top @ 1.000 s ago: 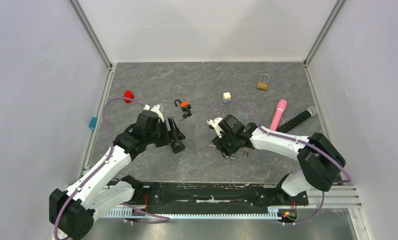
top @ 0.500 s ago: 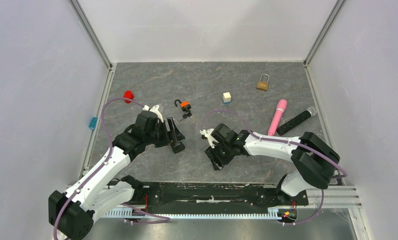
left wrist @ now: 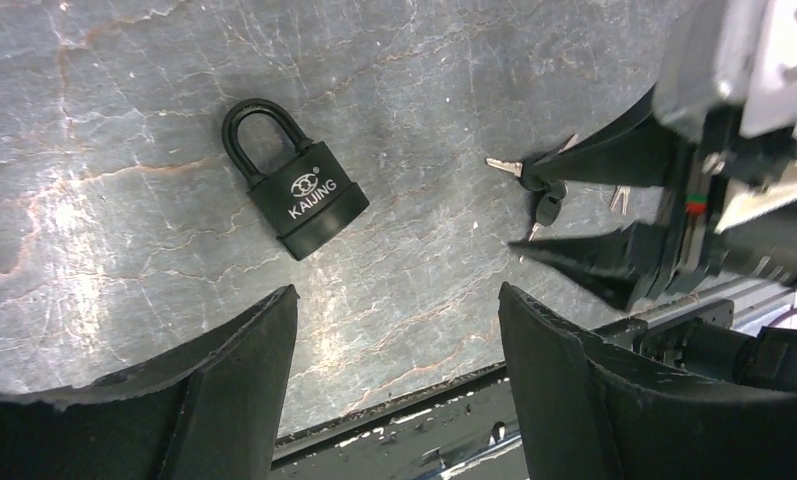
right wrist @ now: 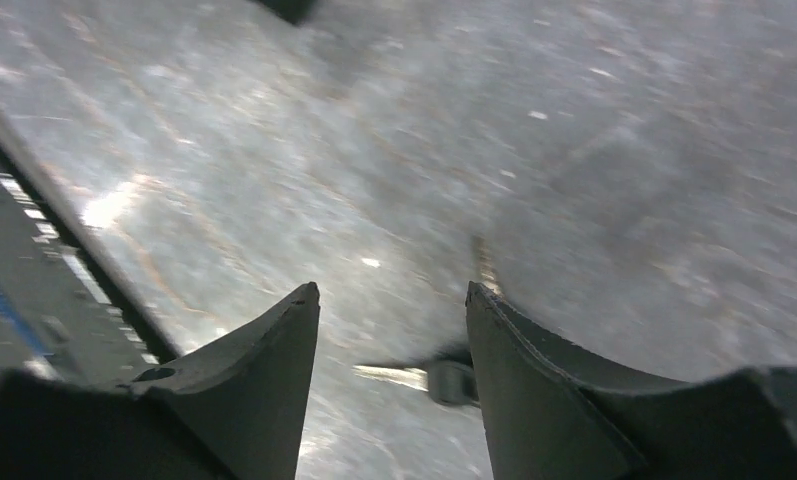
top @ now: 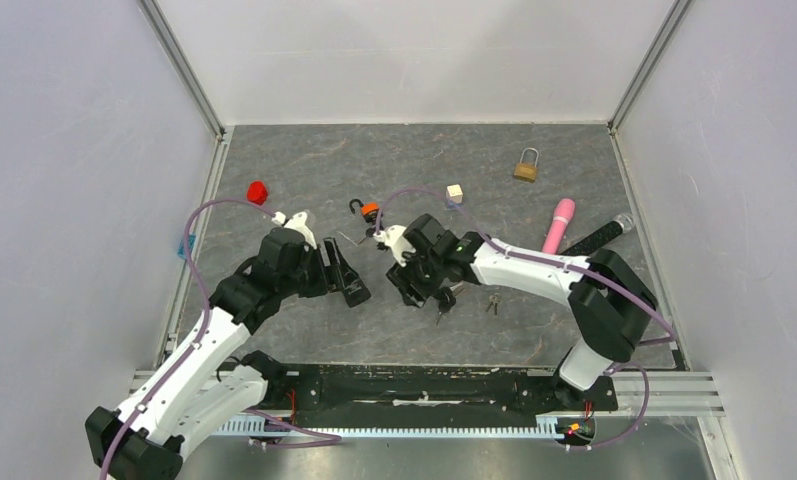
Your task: Unlock with the key
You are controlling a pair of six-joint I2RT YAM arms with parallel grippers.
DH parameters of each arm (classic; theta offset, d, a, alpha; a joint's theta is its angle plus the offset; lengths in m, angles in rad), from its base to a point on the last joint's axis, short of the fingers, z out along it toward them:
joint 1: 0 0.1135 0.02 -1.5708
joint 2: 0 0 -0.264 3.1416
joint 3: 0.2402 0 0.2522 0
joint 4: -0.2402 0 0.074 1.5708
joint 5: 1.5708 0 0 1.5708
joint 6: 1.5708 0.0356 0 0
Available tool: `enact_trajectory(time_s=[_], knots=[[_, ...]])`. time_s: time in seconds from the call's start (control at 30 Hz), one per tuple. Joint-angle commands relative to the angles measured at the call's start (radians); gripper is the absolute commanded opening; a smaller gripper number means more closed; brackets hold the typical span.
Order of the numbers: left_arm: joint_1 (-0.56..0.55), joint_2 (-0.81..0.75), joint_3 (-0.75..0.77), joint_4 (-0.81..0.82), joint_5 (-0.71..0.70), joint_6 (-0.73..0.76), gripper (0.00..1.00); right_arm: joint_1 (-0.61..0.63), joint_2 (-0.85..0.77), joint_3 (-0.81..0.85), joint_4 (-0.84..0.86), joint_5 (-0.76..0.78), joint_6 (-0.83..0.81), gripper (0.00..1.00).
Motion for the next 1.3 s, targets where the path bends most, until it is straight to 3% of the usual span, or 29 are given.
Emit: enact_trajectory(time_s=[0.0, 0.1, 0.3, 0.8, 1.0, 1.27], knots=[[0.001, -0.028, 0.05, -0.025, -0.051, 0.094, 0.79, -0.043, -0.074, -0.015, -0.076, 0.132, -0.218, 0.59], [0.001, -0.036, 0.069, -0.037, -0.059, 0.142, 0.79, -0.054, -0.054, -0.016, -0.116, 0.19, -0.259, 0.59], [0.001, -0.069, 0.102, -0.07, -0.07, 0.234, 0.79, -0.075, 0.013, -0.014, -0.111, 0.166, -0.33, 0.57], [0.0, -0.097, 0.044, -0.025, 0.057, 0.21, 0.78, -0.135, 0.111, -0.062, -0.151, 0.041, -0.349, 0.52], [0.001, -0.078, 0.02, 0.036, 0.124, 0.161, 0.78, -0.135, 0.122, -0.065, -0.144, 0.081, -0.314, 0.35], [0.0, -0.017, -0.026, 0.165, 0.201, 0.043, 0.78, -0.135, -0.036, -0.077, -0.071, 0.082, -0.233, 0.1]])
